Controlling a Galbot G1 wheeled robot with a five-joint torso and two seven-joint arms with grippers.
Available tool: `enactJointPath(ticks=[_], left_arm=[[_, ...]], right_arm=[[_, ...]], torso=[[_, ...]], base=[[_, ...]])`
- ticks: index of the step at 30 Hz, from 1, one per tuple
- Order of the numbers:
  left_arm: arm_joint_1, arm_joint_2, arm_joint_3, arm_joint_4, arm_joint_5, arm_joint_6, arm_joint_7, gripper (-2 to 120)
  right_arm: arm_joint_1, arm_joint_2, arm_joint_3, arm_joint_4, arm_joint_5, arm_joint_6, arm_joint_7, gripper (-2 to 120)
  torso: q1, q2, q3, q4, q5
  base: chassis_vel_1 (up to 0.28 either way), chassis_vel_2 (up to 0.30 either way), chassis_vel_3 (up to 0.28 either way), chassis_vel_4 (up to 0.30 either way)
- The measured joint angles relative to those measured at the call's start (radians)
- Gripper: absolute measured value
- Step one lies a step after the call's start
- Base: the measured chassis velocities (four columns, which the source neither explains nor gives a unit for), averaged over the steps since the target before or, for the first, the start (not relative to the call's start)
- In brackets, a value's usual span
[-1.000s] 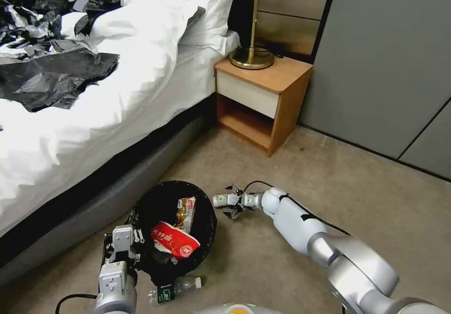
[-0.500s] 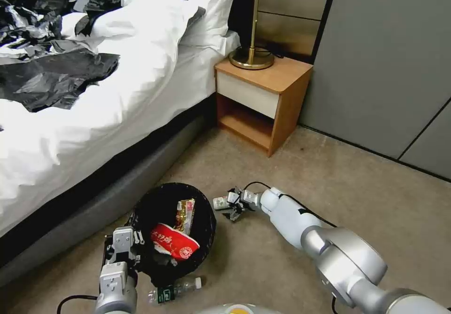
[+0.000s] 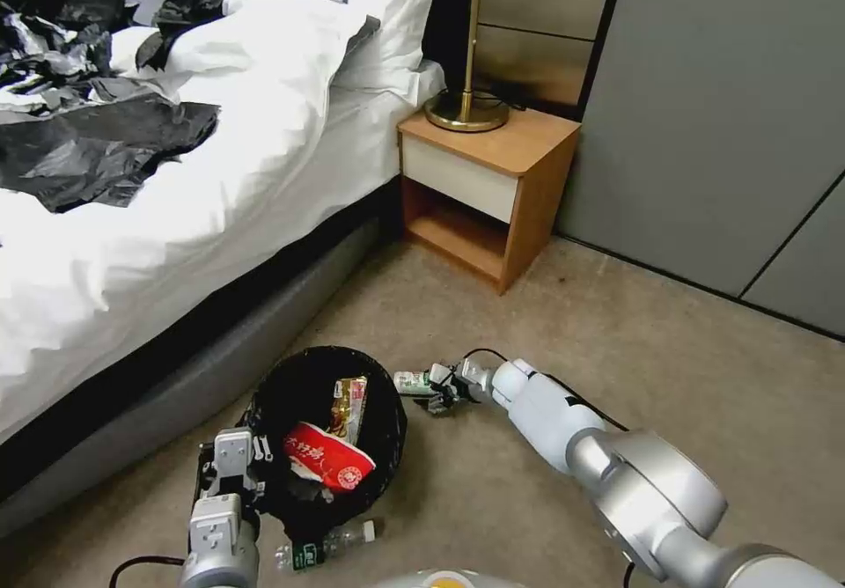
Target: Pick up the trash bin, then pick up the garbage from the floor and place it into the trash bin.
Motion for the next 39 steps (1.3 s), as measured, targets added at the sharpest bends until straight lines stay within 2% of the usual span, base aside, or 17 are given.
enactJointPath(ticks=[7,18,22,26,28,29,31,33,34,35,37,38,39], left_arm=[[-0.003,-0.001,0.001,0.0,0.0,0.0,0.0,3],[-0.01,0.0,-0.002,0.003,-0.005,0.0,0.0,3],[-0.014,0.003,-0.003,0.004,-0.01,0.001,0.0,3],[-0.02,0.014,-0.006,0.008,-0.018,0.003,0.0,3],[-0.025,0.022,-0.011,0.015,-0.024,0.005,0.0,3],[-0.025,0.022,-0.011,0.015,-0.024,0.005,0.0,3],[-0.028,0.027,-0.013,0.018,-0.029,0.005,0.0,3],[-0.033,0.031,-0.013,0.019,-0.035,0.006,0.0,3],[-0.033,0.031,-0.013,0.019,-0.035,0.006,0.0,3],[-0.035,0.033,-0.013,0.019,-0.037,0.008,0.0,3],[-0.039,0.035,-0.014,0.019,-0.04,0.009,0.0,3],[-0.039,0.035,-0.014,0.019,-0.04,0.009,0.0,3],[-0.039,0.037,-0.014,0.019,-0.041,0.01,0.0,3]], right_arm=[[-0.015,-0.002,0.001,0.009,0.017,0.0,0.0,46],[-0.034,-0.005,0.001,0.035,0.072,-0.023,0.002,45],[-0.051,-0.011,0.0,0.058,0.13,-0.03,0.012,44],[-0.087,-0.031,0.0,0.128,0.218,-0.033,0.053,43],[-0.117,-0.055,0.005,0.214,0.271,-0.035,0.099,41],[-0.117,-0.055,0.005,0.214,0.271,-0.035,0.099,41],[-0.15,-0.095,0.01,0.336,0.336,-0.04,0.147,41],[-0.19,-0.14,0.021,0.494,0.415,-0.055,0.183,41],[-0.19,-0.14,0.021,0.494,0.415,-0.055,0.183,41],[-0.209,-0.16,0.033,0.579,0.456,-0.058,0.199,41],[-0.24,-0.184,0.058,0.712,0.504,-0.042,0.22,41],[-0.24,-0.184,0.058,0.712,0.504,-0.042,0.22,41],[-0.263,-0.201,0.077,0.809,0.534,-0.033,0.234,41]], torso=[[0.0,0.0,0.0,0.0003,0.0002],[0.0,0.0,0.0,0.0003,0.0001],[0.0,-0.001,0.001,0.0006,0.0002],[0.001,-0.001,0.001,0.002,0.0026],[0.001,-0.001,0.002,0.0024,0.0021],[0.001,-0.001,0.002,0.0024,0.0021],[0.001,-0.001,0.001,0.0022,0.0014],[0.001,-0.001,0.001,0.0011,0.0011],[0.001,-0.001,0.001,0.0011,0.0011],[0.0,-0.001,0.001,0.0004,0.0008],[0.001,-0.001,0.001,0.0007,0.001],[0.001,-0.001,0.001,0.0007,0.001],[0.001,-0.001,0.001,0.0008,0.0007]], base=[[0.0,0.0,0.0,0.0],[0.0,0.0,0.0,0.0],[0.0,0.0,0.0,0.0],[0.0,0.0,0.0,0.0],[0.0,0.0,0.0,0.0],[0.0,0.0,0.0,0.0],[0.0,0.0,0.0,0.0],[0.0,0.0,0.0,0.0],[0.0,0.0,0.0,0.0],[0.0,0.0,0.0,0.0],[0.0,0.0,0.0,0.0],[0.0,0.0,0.0,0.0],[0.0,0.0,0.0,0.0]])
